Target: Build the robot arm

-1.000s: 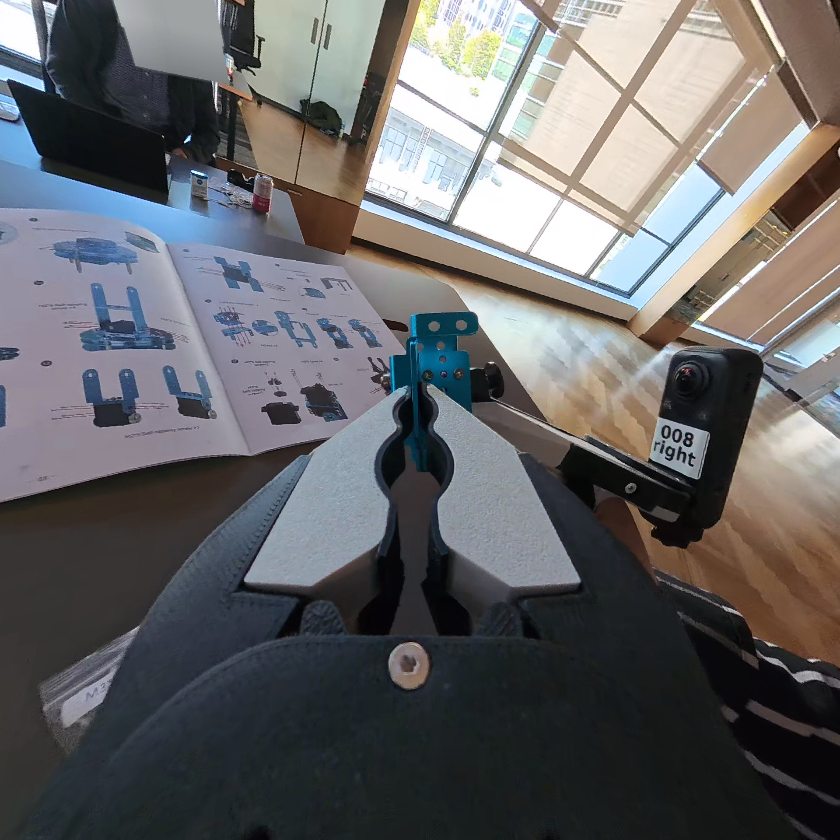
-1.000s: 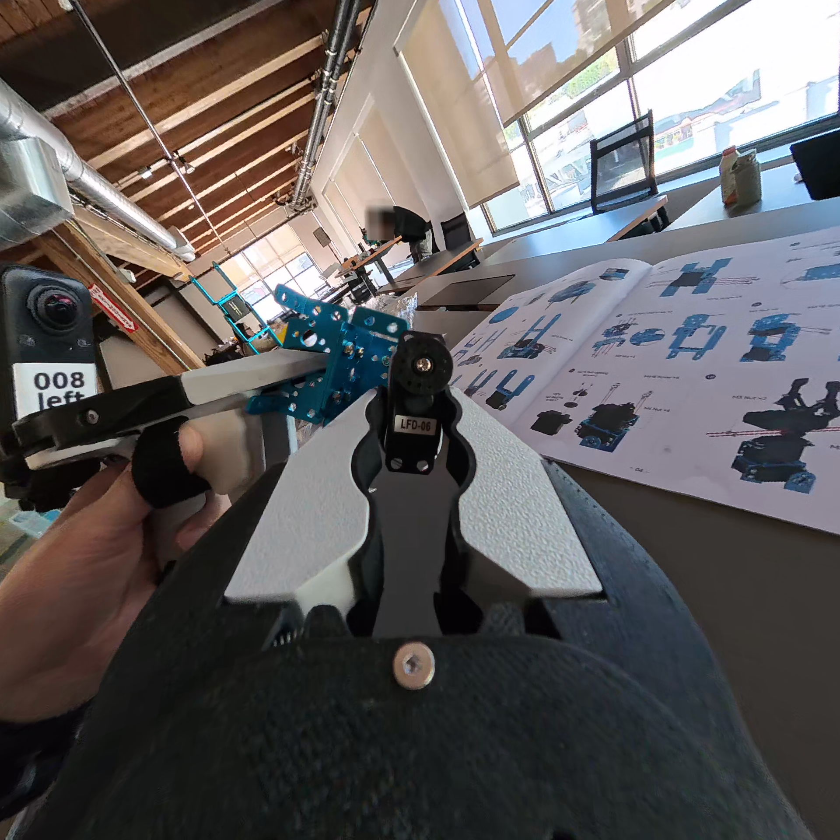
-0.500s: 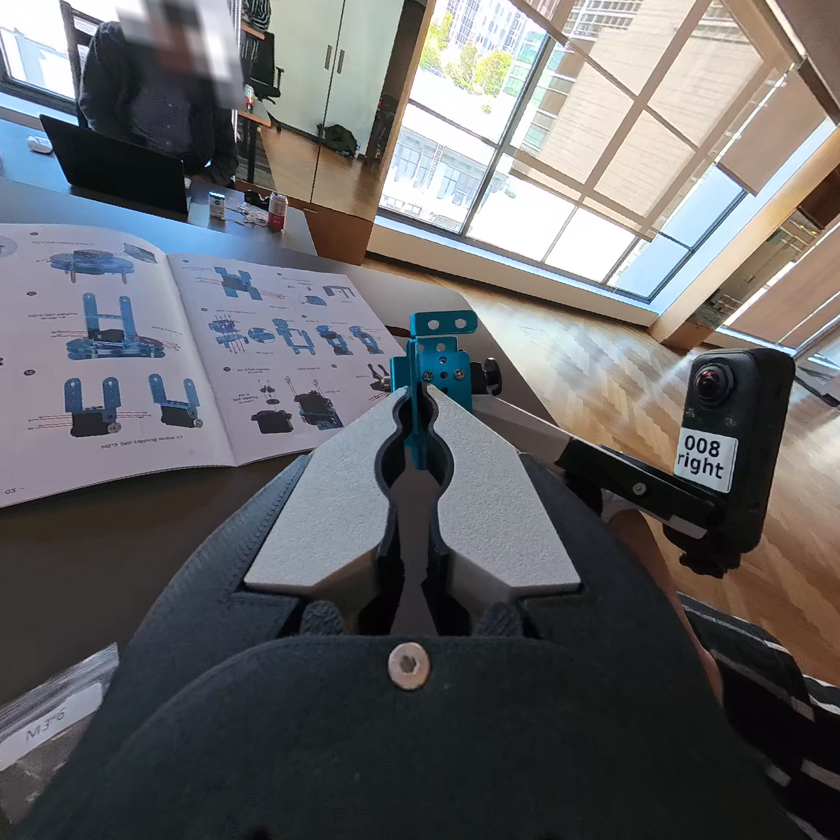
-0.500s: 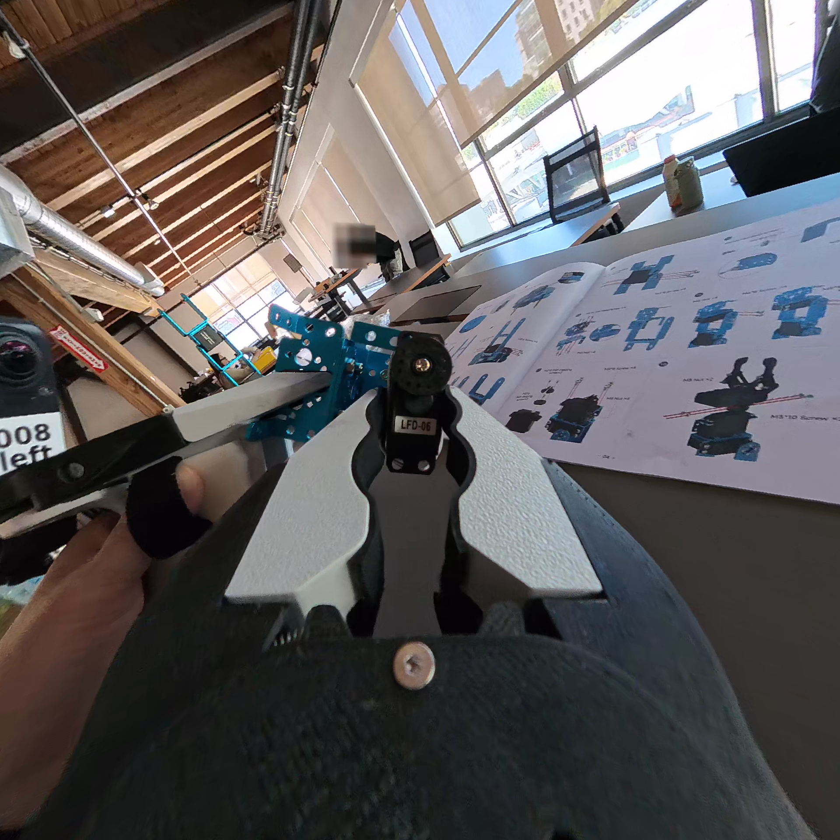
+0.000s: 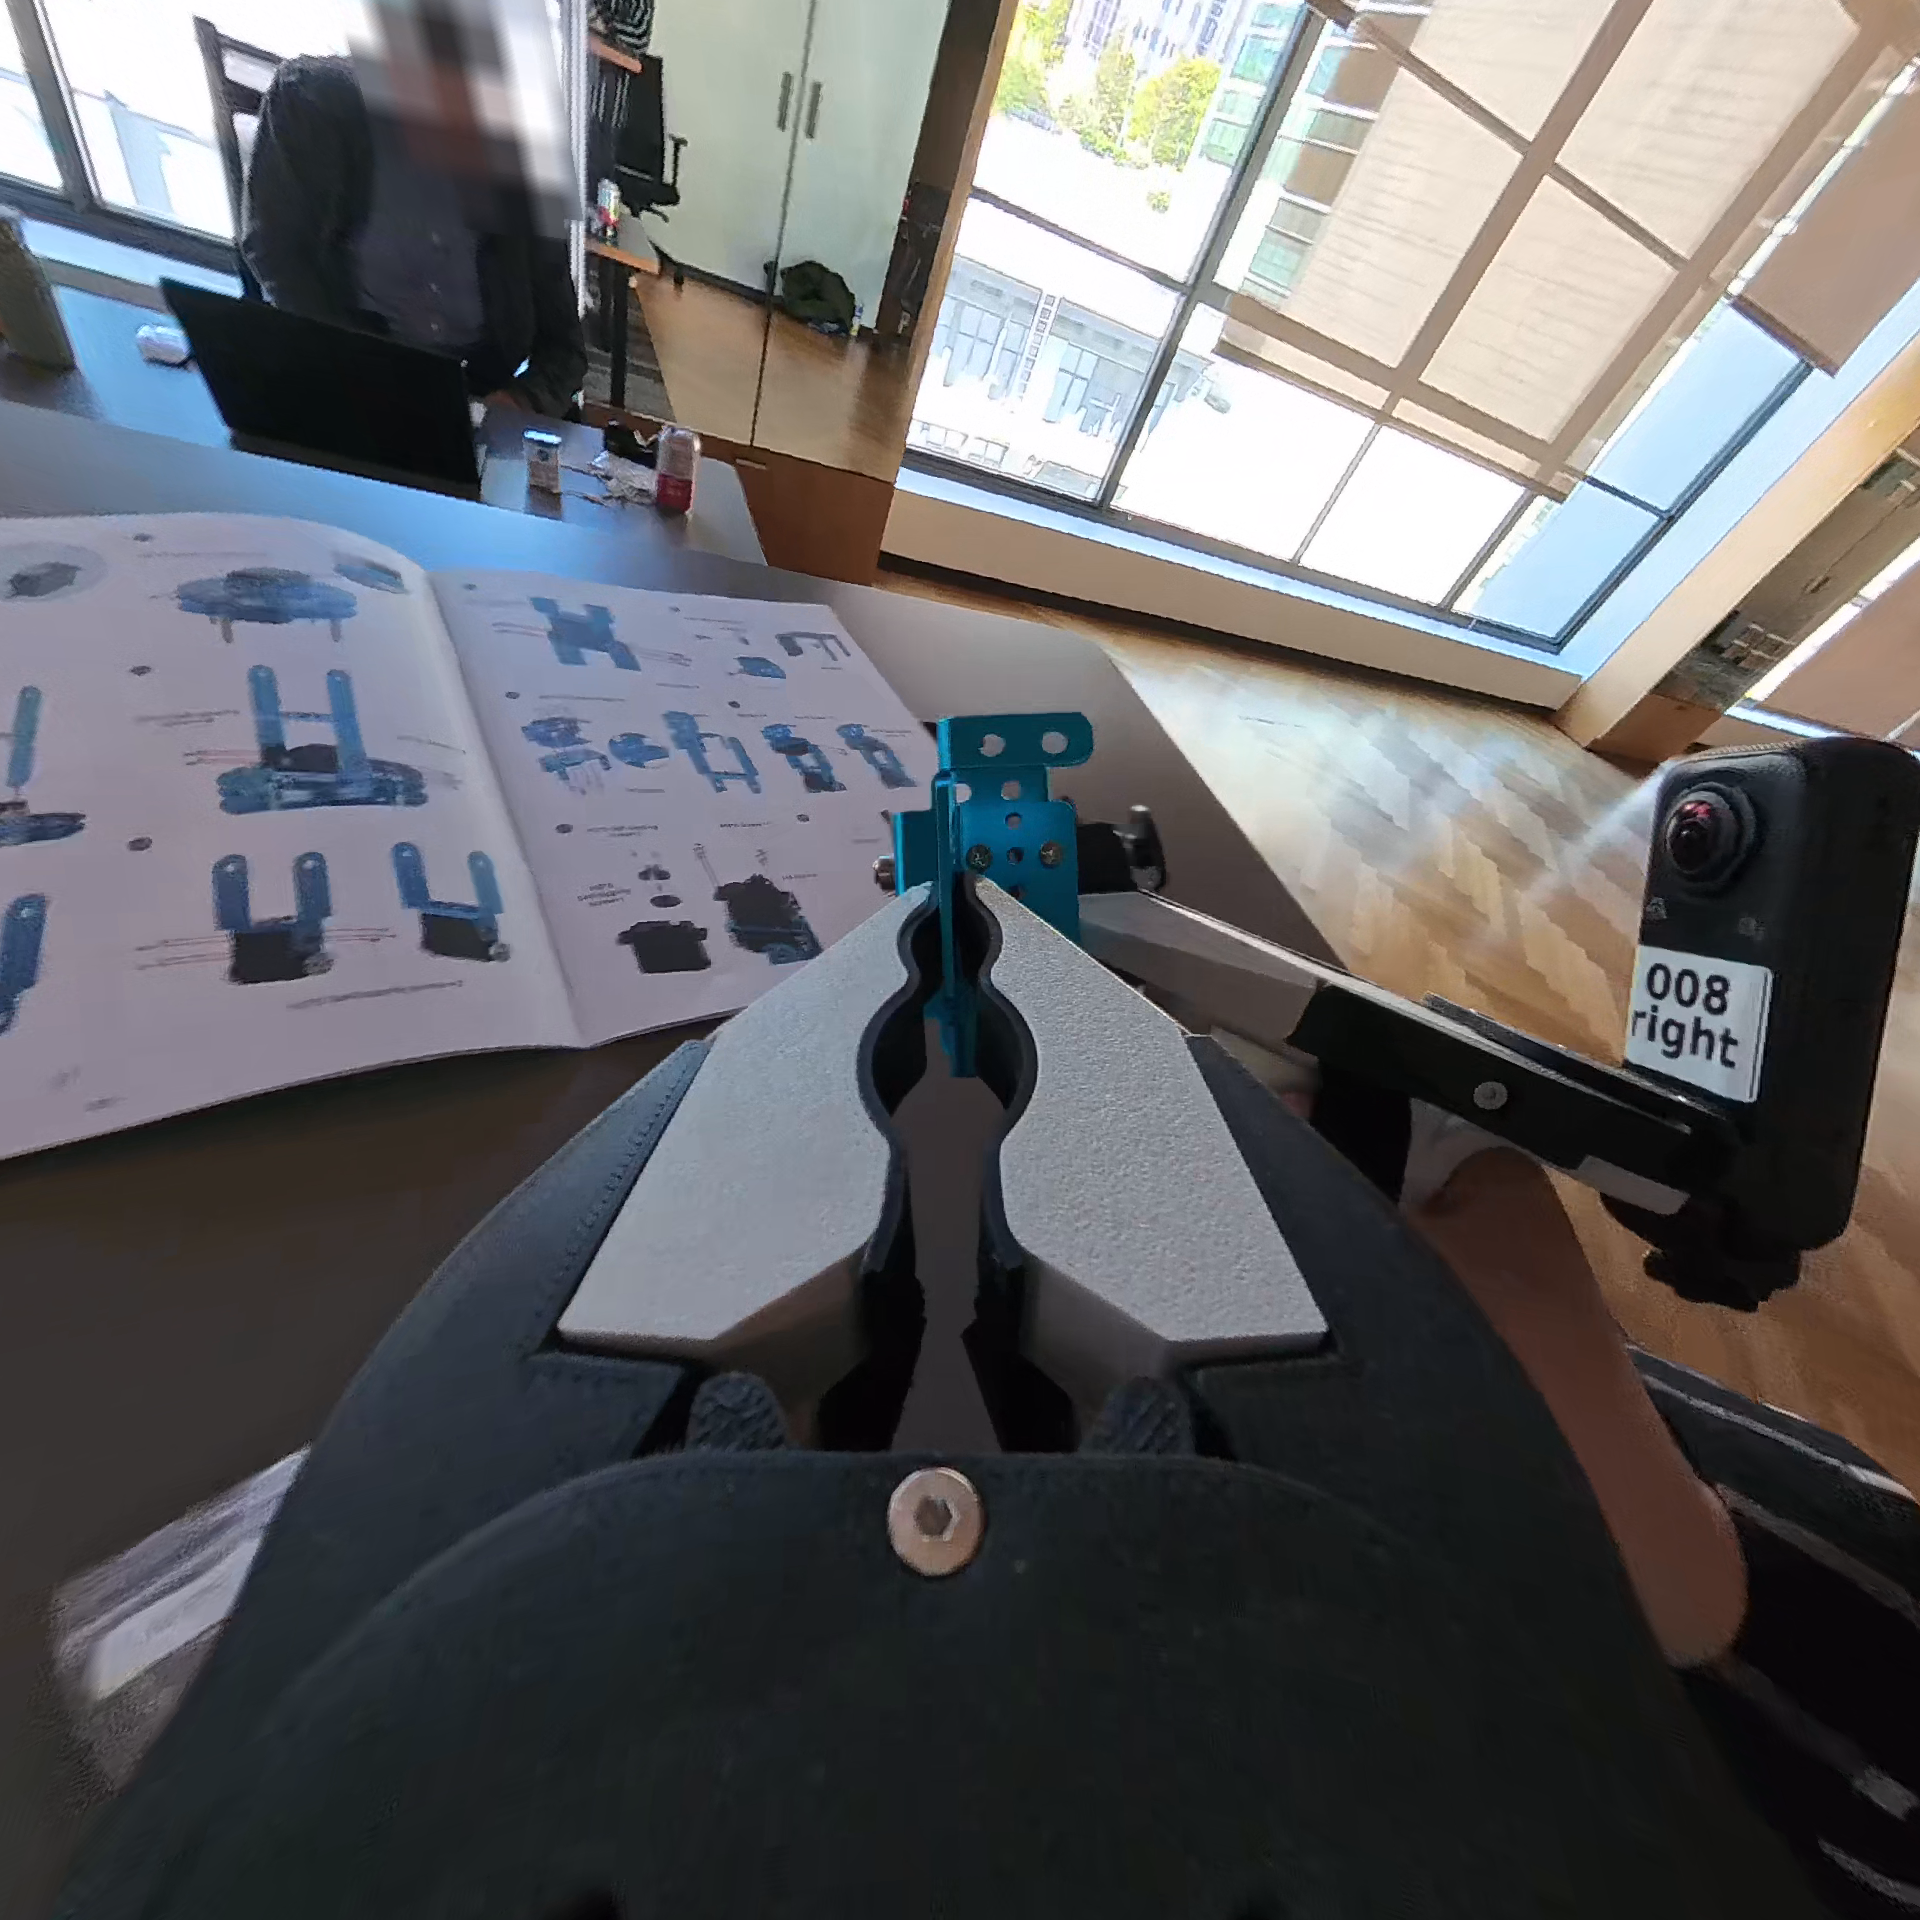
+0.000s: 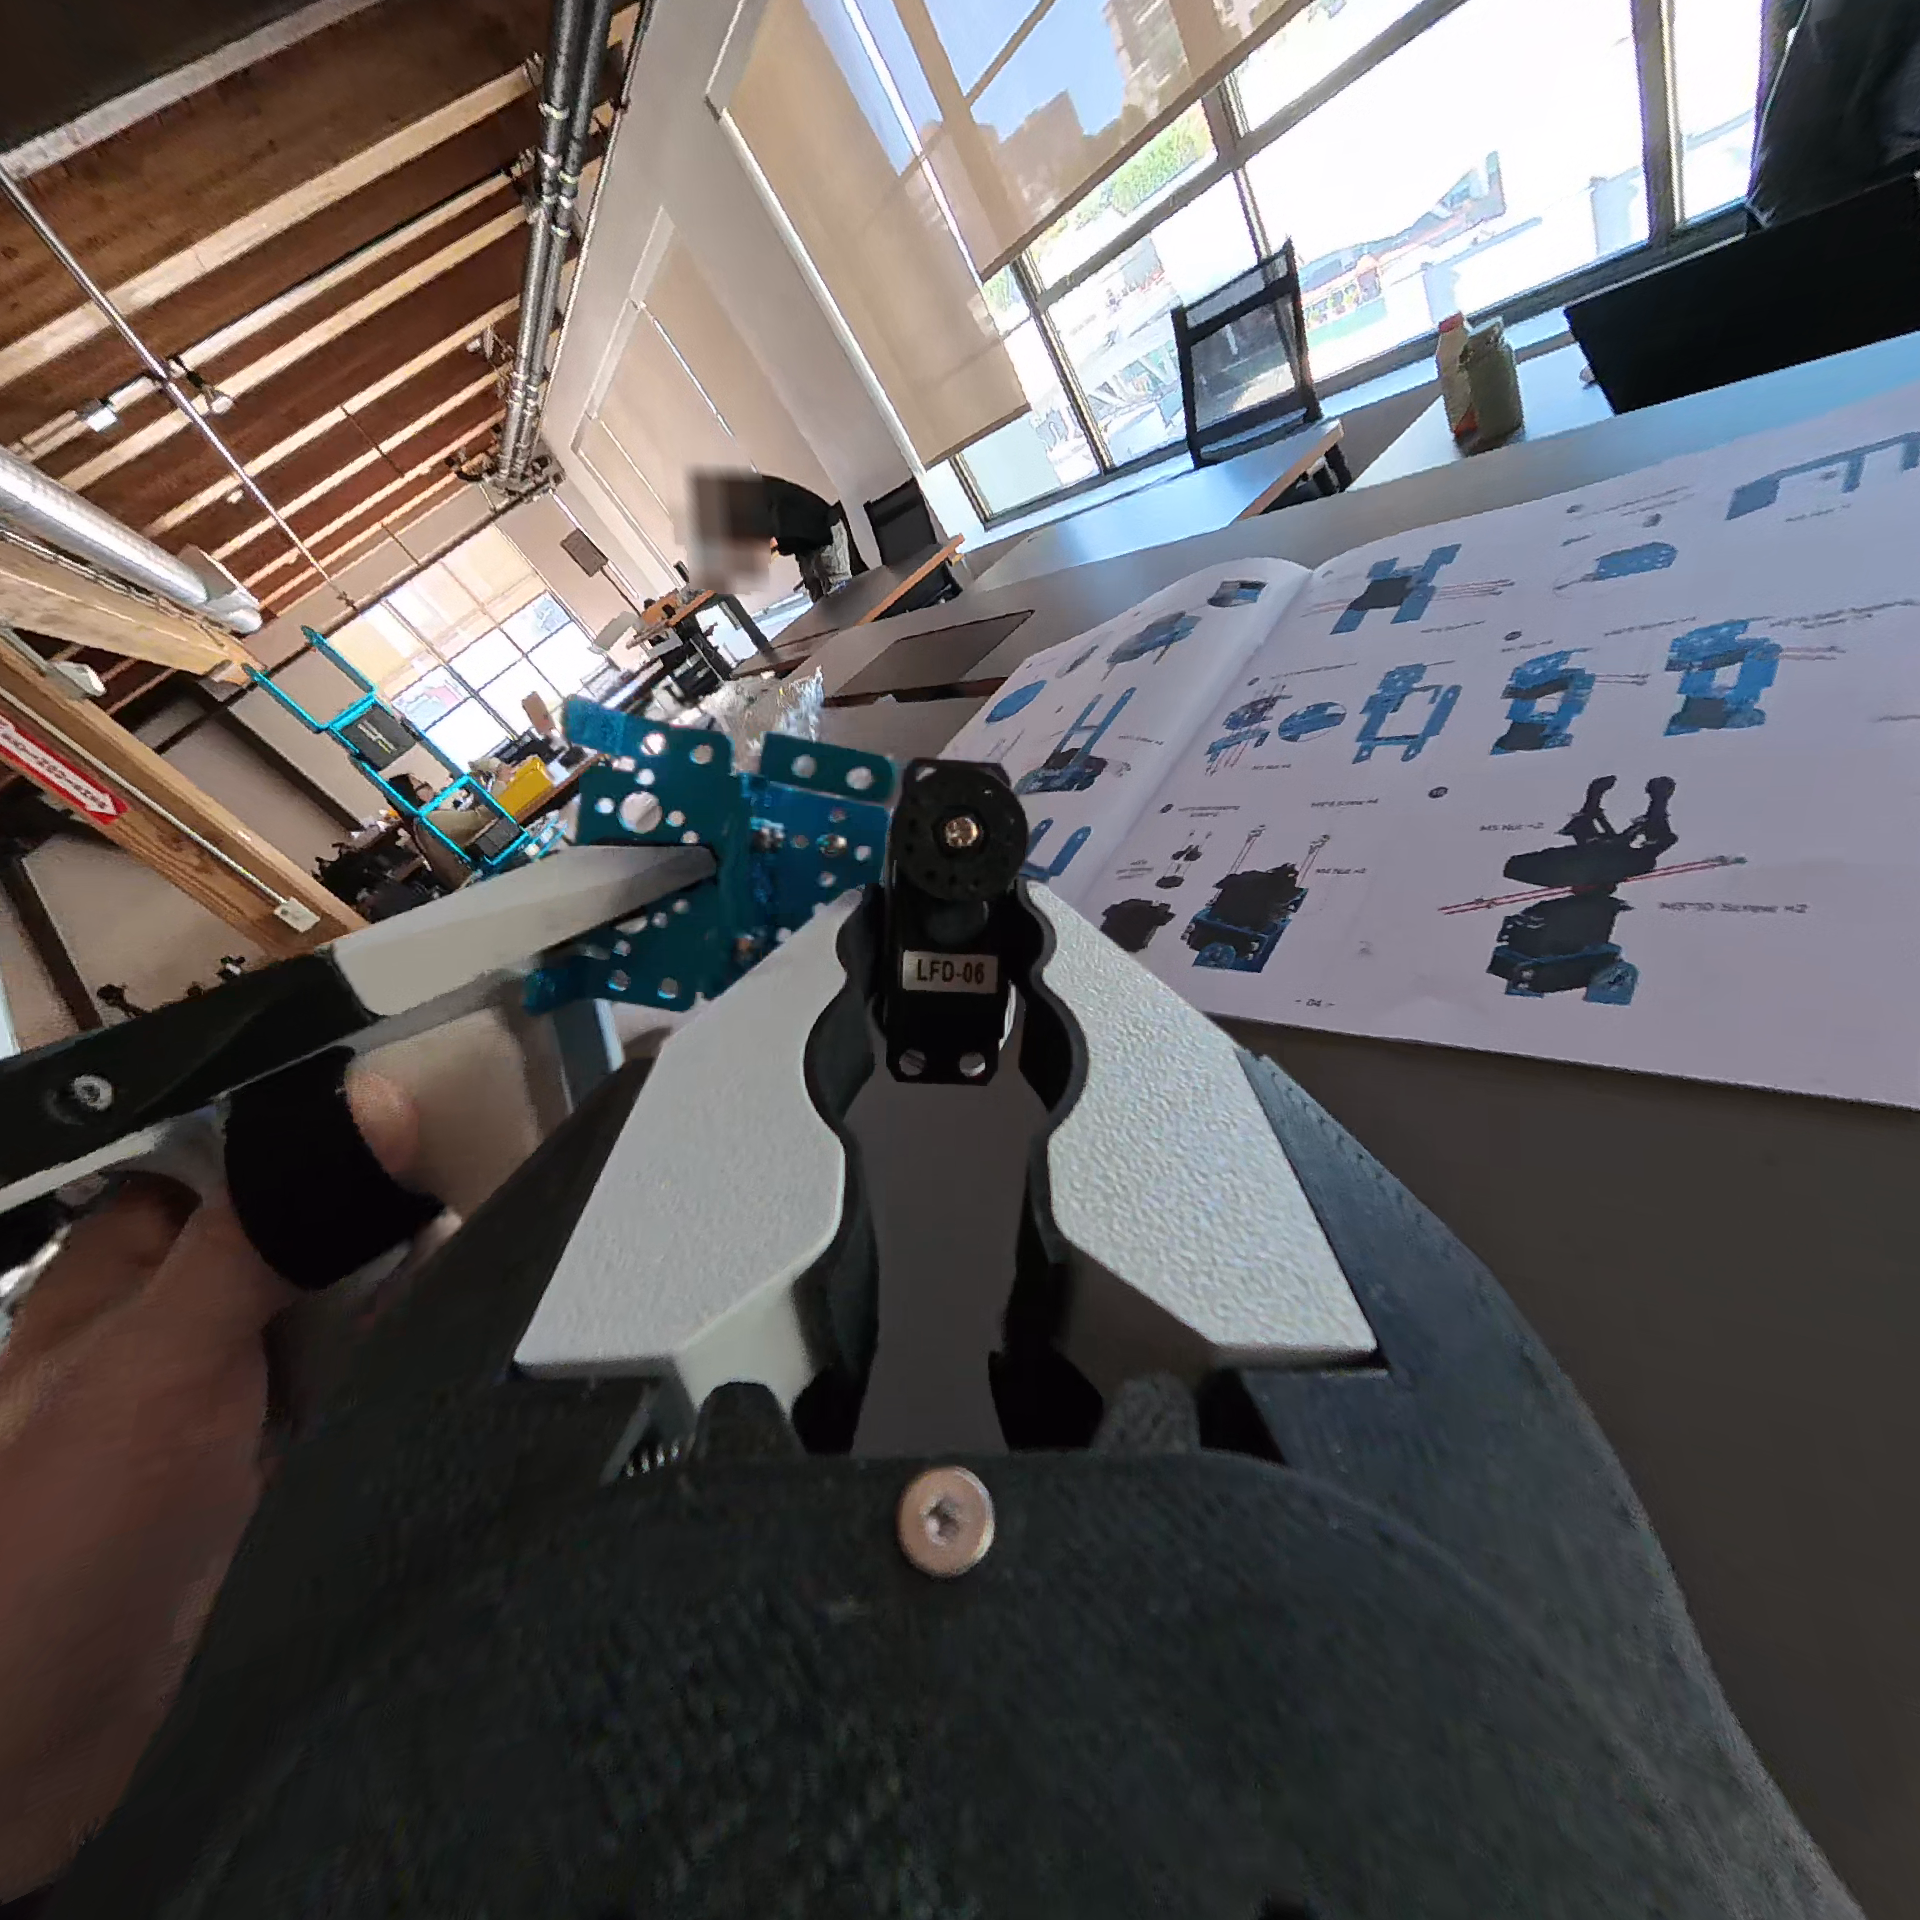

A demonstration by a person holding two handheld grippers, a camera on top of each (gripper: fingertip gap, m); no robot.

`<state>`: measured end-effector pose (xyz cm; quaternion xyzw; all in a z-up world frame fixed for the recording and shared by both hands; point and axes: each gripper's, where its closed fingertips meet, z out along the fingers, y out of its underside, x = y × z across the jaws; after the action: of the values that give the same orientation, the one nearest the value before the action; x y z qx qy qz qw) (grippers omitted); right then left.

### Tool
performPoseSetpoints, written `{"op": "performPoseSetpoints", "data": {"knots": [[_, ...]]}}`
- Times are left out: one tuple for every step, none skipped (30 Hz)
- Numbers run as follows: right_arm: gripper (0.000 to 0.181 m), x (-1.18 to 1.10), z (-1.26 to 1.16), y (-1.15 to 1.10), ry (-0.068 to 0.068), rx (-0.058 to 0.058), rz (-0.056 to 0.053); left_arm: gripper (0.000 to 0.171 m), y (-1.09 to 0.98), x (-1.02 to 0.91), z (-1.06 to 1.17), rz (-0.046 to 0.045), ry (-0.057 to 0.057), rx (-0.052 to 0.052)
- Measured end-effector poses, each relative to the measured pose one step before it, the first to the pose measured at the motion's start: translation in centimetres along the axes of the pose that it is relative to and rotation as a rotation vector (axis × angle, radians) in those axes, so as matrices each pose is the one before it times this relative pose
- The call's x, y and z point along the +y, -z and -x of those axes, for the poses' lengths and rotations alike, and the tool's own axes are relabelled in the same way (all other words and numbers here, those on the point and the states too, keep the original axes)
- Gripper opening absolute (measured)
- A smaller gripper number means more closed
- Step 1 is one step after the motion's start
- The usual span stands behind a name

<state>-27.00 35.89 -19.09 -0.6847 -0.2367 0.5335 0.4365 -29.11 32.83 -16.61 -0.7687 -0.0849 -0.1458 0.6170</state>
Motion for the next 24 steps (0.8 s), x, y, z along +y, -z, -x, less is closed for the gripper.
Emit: {"op": "performPoseSetpoints", "data": {"knots": [[0.023, 0.157, -0.166, -0.063, -0.0105, 0.0007, 0.0111, 0.0, 0.415, -0.072, 0.749, 0.00577, 0.008, -0.0153], [0.023, 0.171, -0.102, -0.063, -0.0168, -0.006, 0.0134, 0.0, 0.478, -0.119, 0.825, 0.00332, 0.0092, -0.0129], [0.023, 0.19, -0.127, -0.103, -0.0161, -0.0029, 0.0153, 0.0, 0.528, -0.19, 0.865, -0.00158, 0.0141, -0.0101], [0.023, 0.318, -0.199, -0.137, -0.012, 0.0015, 0.024, 0.0, 0.495, -0.092, 0.864, 0.00556, 0.0134, -0.0064], [0.023, 0.314, -0.172, -0.143, -0.0092, 0.0, 0.0251, 0.0, 0.376, 0.229, 0.885, 0.03134, 0.011, -0.0057], [0.023, 0.354, -0.212, -0.142, -0.0051, 0.0035, 0.0308, 0.0, 0.336, 0.308, 0.979, 0.03505, -0.0001, -0.014], [0.023, 0.242, -0.309, -0.083, 0.0057, 0.0117, 0.0246, 0.0, 0.275, 0.322, 1.06, 0.02986, -0.0198, -0.024], [0.023, 0.184, -0.367, -0.061, 0.0219, 0.0225, 0.0217, 0.0, 0.138, 0.676, 1.121, 0.05169, -0.0268, -0.0346], [0.023, 0.276, -0.264, -0.081, 0.0309, 0.0224, 0.0275, 0.0, 0.047, 0.712, 1.036, 0.04684, -0.0307, -0.0388], [0.023, 0.203, -0.079, -0.08, 0.0329, 0.017, 0.0192, 0.0, -0.059, 0.65, 0.769, 0.03353, -0.0316, -0.0318], [0.023, 0.32, -0.001, -0.102, 0.0362, 0.0168, 0.0237, 0.0, -0.177, 0.786, 0.438, 0.04316, -0.0217, -0.0199], [0.023, 0.422, 0.032, -0.141, 0.0391, 0.0187, 0.0297, 0.0, -0.264, 0.692, 0.183, 0.0356, -0.0177, -0.0101], [0.023, 0.522, -0.027, -0.176, 0.0361, 0.0222, 0.0334, 0.0, -0.342, 0.694, -0.013, 0.03736, -0.0148, -0.0033], [0.023, 0.54, -0.02, -0.175, 0.0295, 0.0219, 0.0328, 0.0, -0.331, 0.575, -0.072, 0.03139, -0.0129, -0.0028], [0.023, 0.33, 0.088, -0.137, 0.0262, 0.0146, 0.0161, 0.0, -0.235, 0.328, -0.064, 0.01359, -0.0146, -0.0071], [0.023, 0.311, 0.11, -0.112, 0.0249, 0.0118, 0.0182, 0.0, -0.218, 0.293, -0.076, 0.01469, -0.015, -0.0075], [0.023, 0.454, 0.058, -0.146, 0.0233, 0.0127, 0.0295, 0.0, -0.227, 0.3, -0.1, 0.02148, -0.0131, -0.0042], [0.023, 0.375, 0.006, -0.135, 0.0178, 0.0134, 0.0234, 0.0, -0.188, 0.111, -0.173, 0.01148, -0.0134, 0.0013], [0.022, 0.376, 0.091, -0.152, 0.0135, 0.0059, 0.0237, 0.0, -0.089, -0.016, -0.083, 0.00593, -0.0112, -0.0044], [0.022, 0.368, 0.09, -0.158, 0.008, 0.0029, 0.0231, 0.0, -0.04, -0.051, -0.011, 0.00349, -0.0144, -0.0086], [0.022, 0.297, 0.096, -0.149, 0.0024, 0.0012, 0.016, 0.0, -0.061, -0.01, -0.052, 0.00508, -0.0132, -0.0046], [0.022, 0.268, 0.078, -0.137, 0.0005, 0.0008, 0.0149, 0.0, -0.042, 0.007, -0.118, 0.00436, -0.0074, 0.001], [0.022, 0.028, 0.077, -0.071, 0.0015, 0.0016, -0.0003, 0.0, -0.031, -0.012, -0.12, 0.00297, -0.0024, 0.003], [0.022, -0.016, 0.048, -0.008, 0.0071, 0.0043, -0.0003, 0.0, -0.033, -0.006, -0.082, 0.00269, -0.0004, 0.0029]]}}
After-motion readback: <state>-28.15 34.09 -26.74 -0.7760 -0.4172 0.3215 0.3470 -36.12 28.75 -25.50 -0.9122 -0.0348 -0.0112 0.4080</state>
